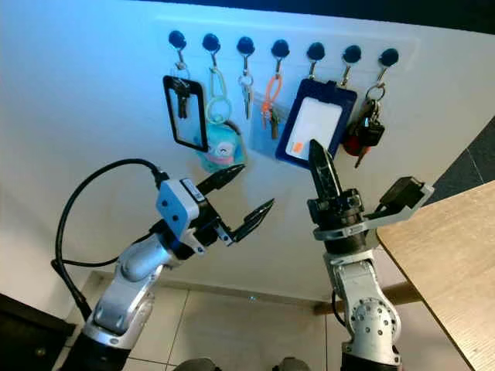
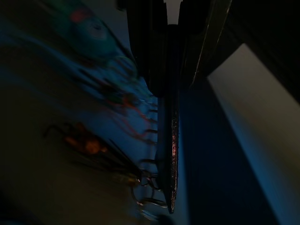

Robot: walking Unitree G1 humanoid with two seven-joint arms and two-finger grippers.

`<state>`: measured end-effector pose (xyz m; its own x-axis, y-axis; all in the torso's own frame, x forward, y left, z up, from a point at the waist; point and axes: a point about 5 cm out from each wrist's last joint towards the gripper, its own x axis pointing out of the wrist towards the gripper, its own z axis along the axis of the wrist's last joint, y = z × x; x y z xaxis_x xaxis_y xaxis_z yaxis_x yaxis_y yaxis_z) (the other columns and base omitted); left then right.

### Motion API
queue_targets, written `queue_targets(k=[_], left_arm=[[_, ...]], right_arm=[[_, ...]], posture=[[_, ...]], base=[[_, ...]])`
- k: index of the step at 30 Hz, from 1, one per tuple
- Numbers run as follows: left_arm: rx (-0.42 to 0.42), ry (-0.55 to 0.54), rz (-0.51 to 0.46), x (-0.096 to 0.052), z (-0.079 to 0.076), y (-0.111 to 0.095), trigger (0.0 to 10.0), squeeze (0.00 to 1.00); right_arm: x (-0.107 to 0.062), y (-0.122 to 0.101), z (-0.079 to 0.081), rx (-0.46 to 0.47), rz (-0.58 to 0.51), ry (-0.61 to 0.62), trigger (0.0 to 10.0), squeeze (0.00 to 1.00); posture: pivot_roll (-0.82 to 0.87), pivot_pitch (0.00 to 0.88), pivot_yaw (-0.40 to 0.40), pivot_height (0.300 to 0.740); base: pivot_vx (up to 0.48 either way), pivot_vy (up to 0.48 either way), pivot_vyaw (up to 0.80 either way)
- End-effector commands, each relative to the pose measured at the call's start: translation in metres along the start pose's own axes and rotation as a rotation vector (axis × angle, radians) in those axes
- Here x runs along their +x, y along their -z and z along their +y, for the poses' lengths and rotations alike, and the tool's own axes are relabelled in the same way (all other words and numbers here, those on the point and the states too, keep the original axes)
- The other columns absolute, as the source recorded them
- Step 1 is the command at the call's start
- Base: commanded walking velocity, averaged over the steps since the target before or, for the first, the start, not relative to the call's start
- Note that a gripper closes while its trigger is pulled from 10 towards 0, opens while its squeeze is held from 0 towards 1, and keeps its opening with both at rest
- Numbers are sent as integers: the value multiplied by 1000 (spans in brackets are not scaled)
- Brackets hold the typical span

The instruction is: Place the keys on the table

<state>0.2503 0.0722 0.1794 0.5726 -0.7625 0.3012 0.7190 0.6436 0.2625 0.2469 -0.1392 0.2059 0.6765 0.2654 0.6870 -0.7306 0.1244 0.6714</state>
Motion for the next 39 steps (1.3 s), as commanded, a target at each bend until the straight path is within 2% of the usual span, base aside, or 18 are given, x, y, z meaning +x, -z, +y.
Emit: queue_targets(k=[1,16,21,24,25,27,29,33,37,38,39], left_arm=[[20,22,-8,-1,-3,-3,10000,0],[18,34,-7,-1,-5,-3,10000,0],[15,31,-10,-1,-5,-3,10000,0],[6,21,-9,-2,-4,-3,10000,0],[-10,-1,-6,-4,-3,-1,10000,0],[-10,-1,-6,-4,-3,-1,10000,0],[-39,-41,2,-10,0,3,10000,0],[-58,-68,14,-15,3,7,10000,0],[-54,-139,103,-35,8,28,10000,0],[-56,-175,153,-46,11,40,10000,0],[-56,-175,153,-46,11,40,10000,0]], right_arm=[[6,-3,11,-4,-14,-59,10000,0],[12,-6,17,-4,-22,-82,10000,0],[13,-3,21,0,7,-112,10000,0],[5,1,23,28,43,-141,10000,0],[-3,4,25,52,72,-166,10000,0],[-3,4,25,52,72,-166,10000,0],[-18,6,27,94,96,-195,10000,0],[-28,7,26,103,121,-191,10000,0],[-55,10,14,120,157,-101,10000,0],[-65,11,9,123,162,-61,10000,0],[-65,11,9,123,162,-61,10000,0]], posture=[[95,81,-19,740],[92,76,-19,740],[92,76,-19,740],[92,80,-23,740],[93,84,-26,740],[93,84,-26,740],[90,86,-26,740],[88,86,-25,740],[86,82,-25,740],[85,80,-24,740],[85,80,-24,740]], base=[[0,0,0],[0,0,0],[0,0,0],[0,0,0],[0,0,0],[0,0,0],[0,0,0],[0,0,0],[0,0,0],[0,0,0],[0,0,0]])
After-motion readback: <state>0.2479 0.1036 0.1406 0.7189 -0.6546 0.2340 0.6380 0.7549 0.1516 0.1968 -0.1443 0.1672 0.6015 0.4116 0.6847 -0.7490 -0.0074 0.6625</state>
